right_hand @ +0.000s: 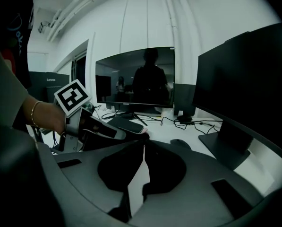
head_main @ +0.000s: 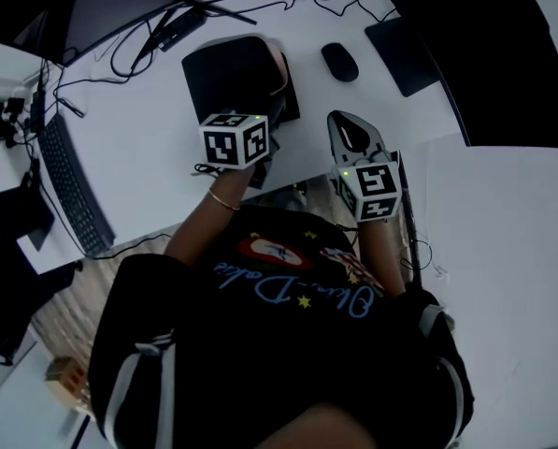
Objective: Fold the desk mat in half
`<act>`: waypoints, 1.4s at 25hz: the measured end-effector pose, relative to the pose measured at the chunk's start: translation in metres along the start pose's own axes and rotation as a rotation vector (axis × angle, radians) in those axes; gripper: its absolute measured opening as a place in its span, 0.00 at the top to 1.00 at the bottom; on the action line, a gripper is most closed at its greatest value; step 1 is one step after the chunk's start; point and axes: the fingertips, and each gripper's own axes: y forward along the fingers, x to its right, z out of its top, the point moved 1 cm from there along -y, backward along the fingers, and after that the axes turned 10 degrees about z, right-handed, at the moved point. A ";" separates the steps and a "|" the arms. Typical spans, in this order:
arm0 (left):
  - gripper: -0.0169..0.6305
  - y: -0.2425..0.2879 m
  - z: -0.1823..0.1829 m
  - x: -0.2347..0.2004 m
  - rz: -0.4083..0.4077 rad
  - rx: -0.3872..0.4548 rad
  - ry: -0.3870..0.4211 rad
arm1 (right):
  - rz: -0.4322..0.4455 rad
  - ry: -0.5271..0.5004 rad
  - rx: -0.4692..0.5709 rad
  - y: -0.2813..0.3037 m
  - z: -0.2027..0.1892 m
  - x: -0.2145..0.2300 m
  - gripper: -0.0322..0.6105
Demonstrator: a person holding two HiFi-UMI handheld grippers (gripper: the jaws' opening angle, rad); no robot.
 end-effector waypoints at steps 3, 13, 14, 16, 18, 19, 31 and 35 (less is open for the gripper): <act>0.91 0.005 -0.005 0.001 0.002 -0.020 0.005 | -0.003 0.006 0.006 -0.004 -0.001 0.002 0.95; 0.78 0.006 -0.006 0.019 -0.108 -0.018 0.063 | -0.002 0.009 0.031 -0.005 0.009 0.001 0.95; 0.77 0.003 -0.004 0.020 -0.119 -0.009 0.055 | 0.001 0.007 0.035 -0.004 0.011 0.001 0.95; 0.74 -0.004 0.001 0.021 -0.132 0.012 0.042 | 0.006 0.005 0.047 -0.002 0.016 0.000 0.95; 0.74 -0.014 0.004 0.021 -0.134 0.038 0.042 | 0.012 0.002 0.067 0.000 0.022 -0.002 0.95; 0.74 -0.021 0.007 0.019 -0.129 0.056 0.047 | 0.016 -0.002 0.077 0.001 0.025 -0.003 0.95; 0.95 -0.117 0.050 -0.013 0.018 0.343 0.205 | 0.160 -0.012 0.236 0.024 0.079 -0.034 0.95; 0.96 -0.148 0.058 -0.019 0.045 0.438 0.240 | 0.250 -0.014 0.272 0.033 0.095 -0.055 0.95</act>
